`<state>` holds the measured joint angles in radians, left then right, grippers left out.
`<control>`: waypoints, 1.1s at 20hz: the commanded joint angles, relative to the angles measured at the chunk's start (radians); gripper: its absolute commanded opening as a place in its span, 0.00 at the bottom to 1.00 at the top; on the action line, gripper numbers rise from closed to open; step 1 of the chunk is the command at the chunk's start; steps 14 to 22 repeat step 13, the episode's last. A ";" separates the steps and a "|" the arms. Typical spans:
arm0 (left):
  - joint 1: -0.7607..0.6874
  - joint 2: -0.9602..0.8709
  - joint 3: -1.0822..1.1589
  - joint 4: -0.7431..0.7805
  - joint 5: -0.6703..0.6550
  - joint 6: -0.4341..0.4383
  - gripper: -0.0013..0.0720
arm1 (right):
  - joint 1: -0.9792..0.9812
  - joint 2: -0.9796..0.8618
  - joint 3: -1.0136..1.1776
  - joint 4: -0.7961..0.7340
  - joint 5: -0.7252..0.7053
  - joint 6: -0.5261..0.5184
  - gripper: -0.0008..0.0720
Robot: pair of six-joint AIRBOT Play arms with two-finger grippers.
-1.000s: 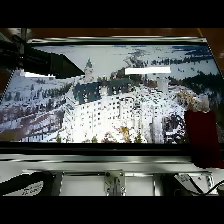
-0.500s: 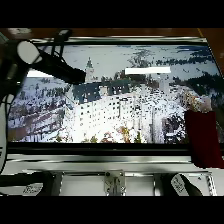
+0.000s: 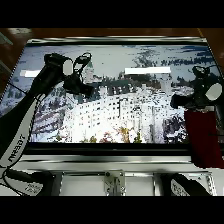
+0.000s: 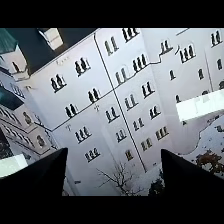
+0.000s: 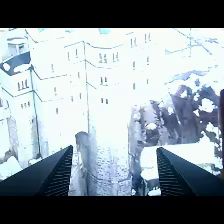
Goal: Fold the shirts.
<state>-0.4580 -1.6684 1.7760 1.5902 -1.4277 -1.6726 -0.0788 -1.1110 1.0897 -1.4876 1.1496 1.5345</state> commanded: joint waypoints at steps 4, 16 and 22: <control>-0.004 -0.003 0.000 0.007 0.018 -0.005 0.98 | 0.034 -0.013 0.001 -0.013 -0.005 0.016 0.89; -0.003 -0.003 0.000 0.007 0.021 -0.005 0.98 | 0.034 -0.013 0.001 -0.013 -0.005 0.016 0.89; -0.003 -0.003 0.000 0.007 0.021 -0.005 0.98 | 0.034 -0.013 0.001 -0.013 -0.005 0.016 0.89</control>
